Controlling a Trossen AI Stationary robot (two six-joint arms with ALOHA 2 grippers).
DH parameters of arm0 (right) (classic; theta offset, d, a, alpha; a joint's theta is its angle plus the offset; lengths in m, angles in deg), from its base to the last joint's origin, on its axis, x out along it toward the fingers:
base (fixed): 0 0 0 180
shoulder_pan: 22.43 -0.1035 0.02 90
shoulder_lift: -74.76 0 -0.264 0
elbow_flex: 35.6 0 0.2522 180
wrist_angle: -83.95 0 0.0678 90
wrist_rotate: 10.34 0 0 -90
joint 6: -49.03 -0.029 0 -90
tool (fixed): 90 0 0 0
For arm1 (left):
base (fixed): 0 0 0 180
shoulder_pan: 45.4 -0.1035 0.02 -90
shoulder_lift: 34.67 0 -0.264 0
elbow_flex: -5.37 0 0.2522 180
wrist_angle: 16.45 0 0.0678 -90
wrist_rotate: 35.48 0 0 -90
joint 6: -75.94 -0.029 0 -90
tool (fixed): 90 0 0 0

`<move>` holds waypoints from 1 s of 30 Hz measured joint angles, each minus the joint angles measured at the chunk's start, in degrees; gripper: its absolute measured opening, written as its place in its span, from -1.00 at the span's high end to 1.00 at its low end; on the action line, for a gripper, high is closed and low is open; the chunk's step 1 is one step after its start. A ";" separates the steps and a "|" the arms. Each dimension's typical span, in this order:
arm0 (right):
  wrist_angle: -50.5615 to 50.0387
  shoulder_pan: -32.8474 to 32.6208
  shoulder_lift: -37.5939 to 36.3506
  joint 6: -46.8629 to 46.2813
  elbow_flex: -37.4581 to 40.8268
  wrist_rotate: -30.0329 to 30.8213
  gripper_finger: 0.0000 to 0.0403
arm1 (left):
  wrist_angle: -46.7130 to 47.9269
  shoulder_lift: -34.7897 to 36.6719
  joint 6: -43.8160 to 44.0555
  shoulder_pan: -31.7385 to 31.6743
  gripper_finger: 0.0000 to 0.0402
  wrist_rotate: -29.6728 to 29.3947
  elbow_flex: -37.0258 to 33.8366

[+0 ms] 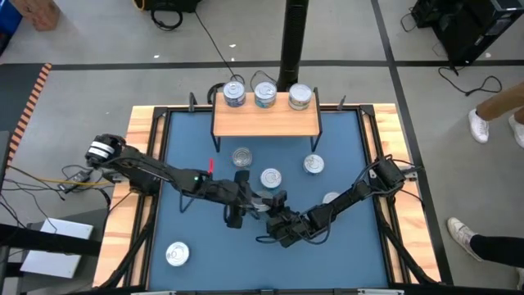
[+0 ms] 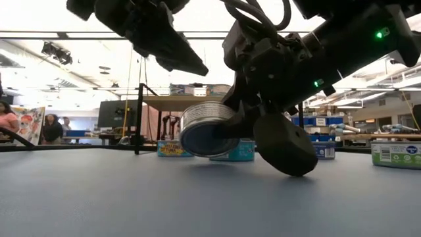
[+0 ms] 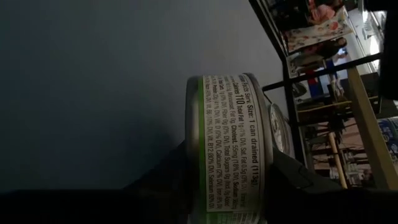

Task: Stack canned seafood by type on shelf
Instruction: Put the green tuna can on the shelf aligned with the other green tuna can

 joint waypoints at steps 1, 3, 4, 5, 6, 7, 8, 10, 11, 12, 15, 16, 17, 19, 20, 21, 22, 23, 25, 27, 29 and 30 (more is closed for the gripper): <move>-0.04 -0.02 0.00 0.02 0.00 -0.01 0.30 | -2.28 1.18 0.87 0.00 0.06 -0.24 -1.77; -0.13 -0.05 -0.04 0.00 0.00 -0.05 0.30 | -6.43 3.13 2.31 -0.02 0.05 -0.56 -5.26; -0.15 -0.05 -0.07 0.01 0.00 -0.06 0.30 | -9.20 3.87 2.75 0.00 0.05 -0.69 -6.67; -0.15 -0.05 -0.07 0.24 -0.01 -0.08 0.30 | -11.03 4.86 2.99 0.00 0.05 -0.71 -8.15; -0.39 -0.05 -0.09 0.46 -0.12 -0.06 0.30 | -12.47 5.94 3.21 0.02 0.05 -0.77 -9.49; -0.69 -0.05 -0.09 0.90 -0.40 -0.03 0.30 | -14.46 6.88 3.58 0.04 0.05 -0.80 -10.69; -1.20 -0.10 -0.09 1.38 -0.78 0.19 0.30 | -16.45 7.67 4.16 0.03 0.05 -0.82 -11.88; -1.96 -0.18 -0.09 2.74 -1.54 1.07 0.30 | -19.68 9.51 4.46 0.04 0.05 -0.99 -14.45; -2.52 -0.24 -0.22 2.97 -2.06 1.14 0.30 | -21.22 10.31 4.47 0.04 0.05 -1.16 -15.54; -3.80 -0.24 -0.57 2.95 -2.48 1.12 0.30 | -22.94 11.05 4.57 0.03 0.05 -1.38 -16.48; -7.18 -0.27 -2.26 2.79 -3.33 1.70 0.30 | -27.40 12.98 4.64 0.04 0.05 -2.79 -19.27; -8.55 -0.27 -3.01 2.82 -3.59 2.33 0.30 | -28.73 13.43 4.64 0.04 0.05 -3.04 -20.20; -9.92 -0.27 -3.80 2.91 -3.85 2.76 0.30 | -30.20 13.86 4.66 0.02 0.05 -3.33 -21.19; -12.57 -0.27 -5.83 2.87 -4.28 3.08 0.30 | -33.57 14.40 4.68 0.03 0.05 -4.06 -22.96; -13.95 -0.24 -6.83 2.87 -4.55 3.41 0.30 | -35.00 14.75 4.68 0.02 0.05 -4.57 -23.77; -15.05 -0.18 -8.07 2.93 -4.78 4.16 0.30 | -36.14 15.01 4.68 0.02 0.05 -5.09 -24.60; -16.12 -0.05 -9.20 3.08 -4.85 4.75 0.30 | -37.49 15.06 4.68 0.02 0.05 -5.38 -25.36; -17.43 0.16 -10.45 3.28 -4.85 5.18 0.30 | -38.94 15.03 4.68 0.02 0.05 -5.53 -25.98; -20.74 0.91 -13.09 3.53 -4.85 6.02 0.30 | -40.66 15.03 4.70 0.02 0.05 -6.18 -27.02; -24.23 1.99 -15.70 4.02 -4.85 7.51 0.30 | -41.35 15.01 4.66 0.02 0.05 -6.52 -27.15; -26.44 3.24 -18.27 5.55 -4.85 9.52 0.30 | -41.59 15.01 4.42 0.02 0.05 -6.85 -27.18; -27.44 3.99 -19.42 6.34 -4.85 10.61 0.30 | -41.68 15.01 4.42 0.02 0.05 -6.89 -27.18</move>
